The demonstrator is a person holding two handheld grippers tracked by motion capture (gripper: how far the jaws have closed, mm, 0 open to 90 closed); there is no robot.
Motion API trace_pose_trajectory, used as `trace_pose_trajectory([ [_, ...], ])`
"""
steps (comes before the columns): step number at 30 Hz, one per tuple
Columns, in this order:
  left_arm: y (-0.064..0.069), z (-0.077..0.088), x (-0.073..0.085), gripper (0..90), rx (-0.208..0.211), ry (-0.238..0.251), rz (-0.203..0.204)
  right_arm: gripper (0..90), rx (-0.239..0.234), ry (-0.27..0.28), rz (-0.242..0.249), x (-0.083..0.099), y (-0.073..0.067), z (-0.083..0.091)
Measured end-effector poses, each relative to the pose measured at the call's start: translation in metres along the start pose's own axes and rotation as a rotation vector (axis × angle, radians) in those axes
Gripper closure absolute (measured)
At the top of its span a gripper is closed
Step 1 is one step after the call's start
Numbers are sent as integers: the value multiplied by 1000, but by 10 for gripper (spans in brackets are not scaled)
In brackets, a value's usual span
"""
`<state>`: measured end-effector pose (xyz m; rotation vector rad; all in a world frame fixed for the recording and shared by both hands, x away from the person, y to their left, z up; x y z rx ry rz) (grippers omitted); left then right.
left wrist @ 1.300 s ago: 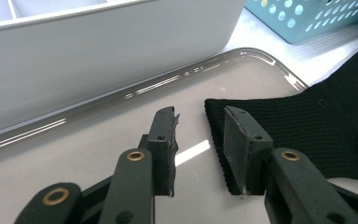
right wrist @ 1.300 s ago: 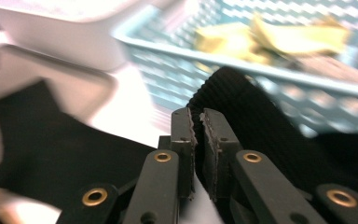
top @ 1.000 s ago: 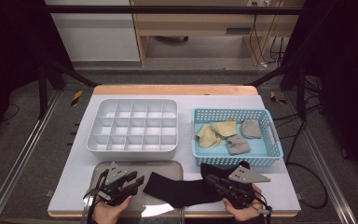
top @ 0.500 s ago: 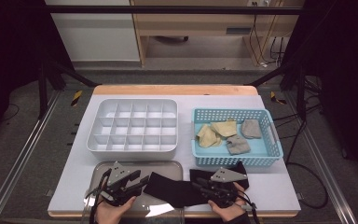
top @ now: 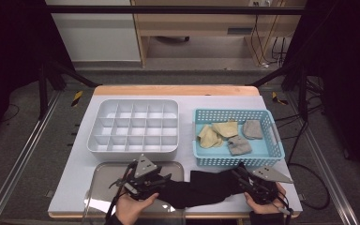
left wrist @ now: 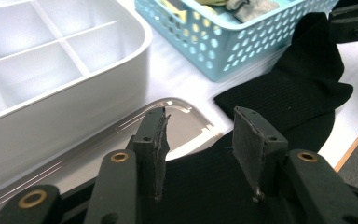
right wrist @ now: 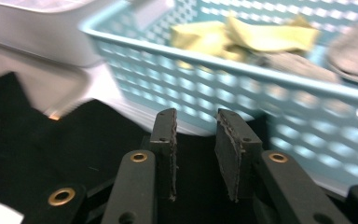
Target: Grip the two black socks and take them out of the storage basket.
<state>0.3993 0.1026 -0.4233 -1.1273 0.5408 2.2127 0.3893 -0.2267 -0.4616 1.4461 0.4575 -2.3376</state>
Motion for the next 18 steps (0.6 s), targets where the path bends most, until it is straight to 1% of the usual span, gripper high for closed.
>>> trace_pose_trajectory([
  [2,6,-9,-2,543,6,-16,-11,684,37,-14,-6,6,11,1],
  [5,15,-25,-4,551,24,-30,-20,673,70,-37,-25,15,22,0],
  [6,19,-32,-3,556,23,-35,-32,671,75,-44,-29,17,24,-1],
  [7,21,-36,-3,559,25,-40,-30,669,83,-51,-29,19,27,-2],
  [8,23,-42,-2,562,34,-50,-30,667,84,-57,-34,21,28,-2],
  [11,30,-58,1,571,40,-75,-40,669,78,-76,-30,25,30,-7],
  [12,33,-63,2,574,46,-85,-36,674,81,-82,-24,26,31,-9],
  [14,38,-70,4,588,57,-97,-37,684,74,-104,-24,29,31,-12],
  [15,39,-73,5,596,56,-101,-41,690,79,-108,-15,30,31,-13],
  [16,42,-77,6,603,58,-115,-50,697,79,-112,-15,30,31,-14],
  [17,43,-79,7,607,59,-125,-51,704,75,-119,-22,31,30,-14],
  [18,44,-82,9,608,56,-135,-48,709,76,-117,-18,31,30,-14],
])
Point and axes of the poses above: each handheld gripper's, and its own axes: z roughly backward along the jaws, x roughly out of its underside, y roughly to its right, the point moved 2 cm from there along -z, roughly forward along the jaws, and after that the axes turned 4 degrees about y, right-handed, at the moved point
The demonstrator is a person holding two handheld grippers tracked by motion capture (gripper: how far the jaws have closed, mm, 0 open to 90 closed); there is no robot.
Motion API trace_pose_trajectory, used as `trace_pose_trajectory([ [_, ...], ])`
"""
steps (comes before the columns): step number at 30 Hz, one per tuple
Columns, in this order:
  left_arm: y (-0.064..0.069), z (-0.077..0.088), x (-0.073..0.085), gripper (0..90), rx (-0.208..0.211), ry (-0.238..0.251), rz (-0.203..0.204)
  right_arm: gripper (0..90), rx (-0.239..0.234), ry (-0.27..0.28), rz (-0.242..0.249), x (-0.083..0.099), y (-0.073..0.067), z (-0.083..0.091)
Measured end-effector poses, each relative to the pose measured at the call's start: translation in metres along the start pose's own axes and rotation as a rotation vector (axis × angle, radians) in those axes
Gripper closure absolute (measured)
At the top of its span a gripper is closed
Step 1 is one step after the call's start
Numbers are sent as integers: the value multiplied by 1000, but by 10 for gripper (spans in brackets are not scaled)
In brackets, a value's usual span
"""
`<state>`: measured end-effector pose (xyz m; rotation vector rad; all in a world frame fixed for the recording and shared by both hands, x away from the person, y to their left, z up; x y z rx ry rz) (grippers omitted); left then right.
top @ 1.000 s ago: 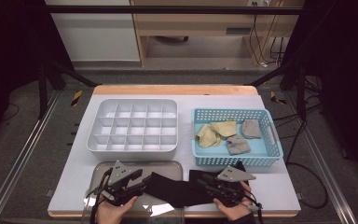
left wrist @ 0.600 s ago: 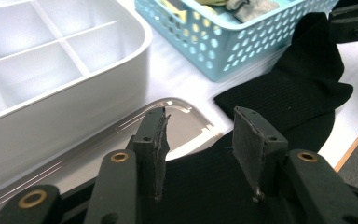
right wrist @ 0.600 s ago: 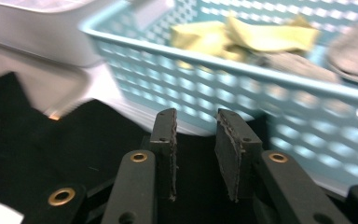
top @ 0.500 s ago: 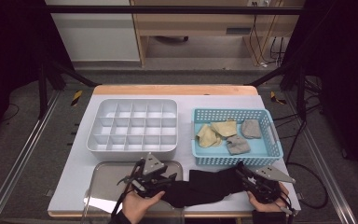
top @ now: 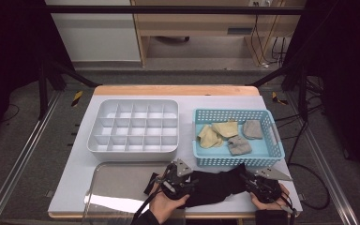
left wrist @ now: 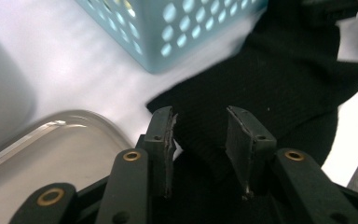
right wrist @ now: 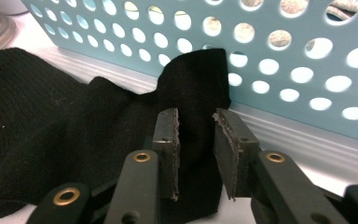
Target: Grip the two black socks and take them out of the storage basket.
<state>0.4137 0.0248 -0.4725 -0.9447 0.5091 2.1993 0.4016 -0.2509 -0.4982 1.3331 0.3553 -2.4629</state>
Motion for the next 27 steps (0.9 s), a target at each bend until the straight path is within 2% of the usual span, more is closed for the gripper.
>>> trace_pose_trajectory([
  [5,-1,-8,5,644,-16,-36,25,766,12,-14,27,1,-1,-1],
  [9,-2,-11,8,708,-3,-41,57,851,31,-24,30,1,-2,-2],
  [12,1,-10,6,811,-9,-39,34,873,33,-27,25,-1,-3,-1],
  [14,1,-6,5,835,6,-27,33,874,27,-17,19,-4,-4,4],
  [17,0,6,2,842,36,7,40,874,21,17,19,-11,-7,14],
  [20,-5,30,0,842,58,56,40,872,0,39,15,-19,-14,25],
  [24,-20,60,4,840,77,98,52,871,-41,70,47,-31,-29,37],
  [27,-33,77,10,839,66,99,58,870,-103,73,55,-37,-46,39],
])
Point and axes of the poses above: each handheld gripper's, and its own axes: z roughly backward along the jaws, x roughly out of its underside, y roughly to its right, the point moved 2 cm from there along -z, roughly forward along the jaws, and after that the axes turned 4 degrees about y, right-handed, at the moved point
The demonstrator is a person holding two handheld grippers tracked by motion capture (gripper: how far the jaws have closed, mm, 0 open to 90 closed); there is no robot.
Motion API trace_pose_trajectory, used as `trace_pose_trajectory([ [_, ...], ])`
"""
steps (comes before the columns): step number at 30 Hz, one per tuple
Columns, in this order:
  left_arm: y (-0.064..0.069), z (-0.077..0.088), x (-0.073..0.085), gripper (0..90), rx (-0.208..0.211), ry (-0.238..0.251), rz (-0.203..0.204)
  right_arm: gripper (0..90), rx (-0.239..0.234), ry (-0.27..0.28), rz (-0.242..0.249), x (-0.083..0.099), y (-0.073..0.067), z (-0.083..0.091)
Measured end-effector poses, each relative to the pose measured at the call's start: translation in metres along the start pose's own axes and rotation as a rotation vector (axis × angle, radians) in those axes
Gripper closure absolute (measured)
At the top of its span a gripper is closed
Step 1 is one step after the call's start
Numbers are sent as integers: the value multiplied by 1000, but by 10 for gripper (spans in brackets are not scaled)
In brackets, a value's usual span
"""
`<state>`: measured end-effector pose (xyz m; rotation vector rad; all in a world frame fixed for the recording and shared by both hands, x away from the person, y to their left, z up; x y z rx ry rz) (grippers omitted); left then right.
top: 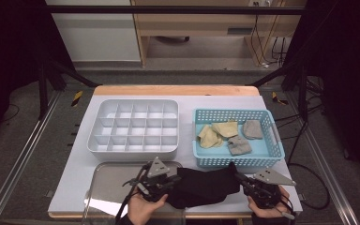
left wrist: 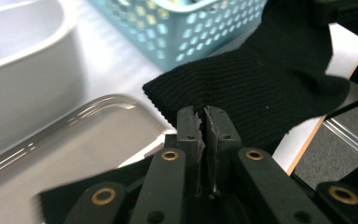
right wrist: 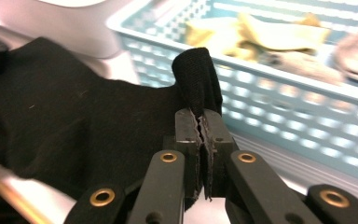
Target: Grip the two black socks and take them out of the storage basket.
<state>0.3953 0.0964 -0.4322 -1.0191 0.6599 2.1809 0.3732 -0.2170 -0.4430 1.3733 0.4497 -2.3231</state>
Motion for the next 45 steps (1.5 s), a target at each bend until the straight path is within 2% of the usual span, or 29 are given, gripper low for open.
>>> trace_pose_trajectory([
  [4,-14,14,11,839,-20,-24,7,870,-54,-41,27,0,-22,-14],
  [9,-29,21,28,839,-36,-51,28,869,-99,-89,28,5,-39,-31],
  [15,-40,18,37,836,-90,-73,19,861,-119,-119,48,10,-53,-47],
  [18,-44,13,41,830,-107,-87,20,813,-114,-134,53,15,-56,-55],
  [20,-45,11,44,827,-109,-94,26,773,-123,-122,54,16,-54,-56],
  [23,-46,10,46,825,-115,-99,27,747,-141,-57,28,11,-48,-48],
  [25,-47,10,46,826,-115,-98,30,746,-117,-9,14,6,-40,-40],
  [27,-48,11,46,826,-114,-96,34,747,-95,12,-1,4,-34,-36],
  [31,-48,10,48,823,-115,-99,33,726,-73,-39,-19,13,-25,-48],
  [33,-49,10,48,820,-113,-98,38,703,-78,-77,-25,19,-24,-58],
  [37,-48,10,49,820,-113,-96,38,699,-100,-107,-4,23,-27,-70],
  [38,-48,10,49,819,-113,-96,37,718,-107,-108,1,23,-29,-71],
  [42,-48,10,49,819,-115,-93,37,886,-138,-109,20,23,-32,-74],
  [45,-48,10,49,820,-115,-90,35,900,-140,-94,2,20,-30,-68],
])
Point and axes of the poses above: each handheld gripper's, and its own axes: z roughly backward along the jaws, x roughly out of its underside, y roughly to its right, the point moved 2 cm from there along -z, roughly forward along the jaws, and after that the axes turned 4 degrees about y, right-handed, at the moved point
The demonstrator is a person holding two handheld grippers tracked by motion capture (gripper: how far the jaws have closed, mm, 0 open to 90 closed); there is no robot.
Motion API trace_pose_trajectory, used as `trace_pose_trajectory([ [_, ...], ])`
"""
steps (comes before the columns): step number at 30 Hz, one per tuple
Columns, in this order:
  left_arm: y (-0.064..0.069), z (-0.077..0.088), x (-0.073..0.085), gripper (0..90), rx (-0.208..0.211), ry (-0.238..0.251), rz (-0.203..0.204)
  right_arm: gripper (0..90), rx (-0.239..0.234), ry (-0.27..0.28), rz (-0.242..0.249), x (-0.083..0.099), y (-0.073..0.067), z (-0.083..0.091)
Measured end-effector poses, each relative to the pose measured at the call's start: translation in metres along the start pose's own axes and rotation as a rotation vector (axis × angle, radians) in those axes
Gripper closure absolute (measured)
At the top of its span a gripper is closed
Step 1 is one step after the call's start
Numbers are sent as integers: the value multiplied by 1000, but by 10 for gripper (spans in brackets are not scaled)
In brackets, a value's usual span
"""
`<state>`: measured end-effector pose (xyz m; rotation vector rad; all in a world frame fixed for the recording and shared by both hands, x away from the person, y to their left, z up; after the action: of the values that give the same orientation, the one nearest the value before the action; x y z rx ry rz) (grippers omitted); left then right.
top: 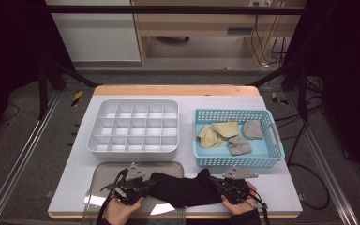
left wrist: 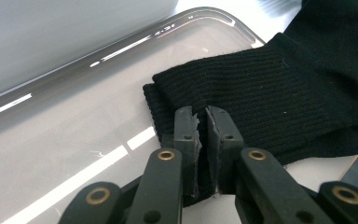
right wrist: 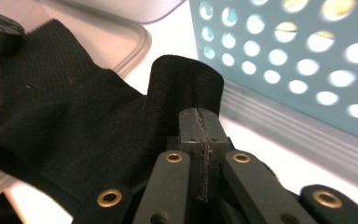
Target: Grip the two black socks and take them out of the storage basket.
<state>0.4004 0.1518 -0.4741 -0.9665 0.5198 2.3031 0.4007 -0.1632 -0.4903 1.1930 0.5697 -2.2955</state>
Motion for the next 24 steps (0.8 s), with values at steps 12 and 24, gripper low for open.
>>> trace_pose_trajectory([
  [12,0,0,0,820,-4,4,1,900,35,-15,37,-11,-6,29],
  [24,1,1,1,786,-5,22,14,772,74,56,-25,-6,16,30],
])
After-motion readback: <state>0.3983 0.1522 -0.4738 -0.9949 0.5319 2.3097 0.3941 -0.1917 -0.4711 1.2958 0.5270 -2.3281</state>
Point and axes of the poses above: each handheld gripper's, and its own axes: z roughly backward along the jaws, x roughly out of its underside, y roughly to its right, the point moved 2 cm from there along -z, roughly forward along the jaws, and after that the axes turned 4 degrees about y, right-handed, at the moved point
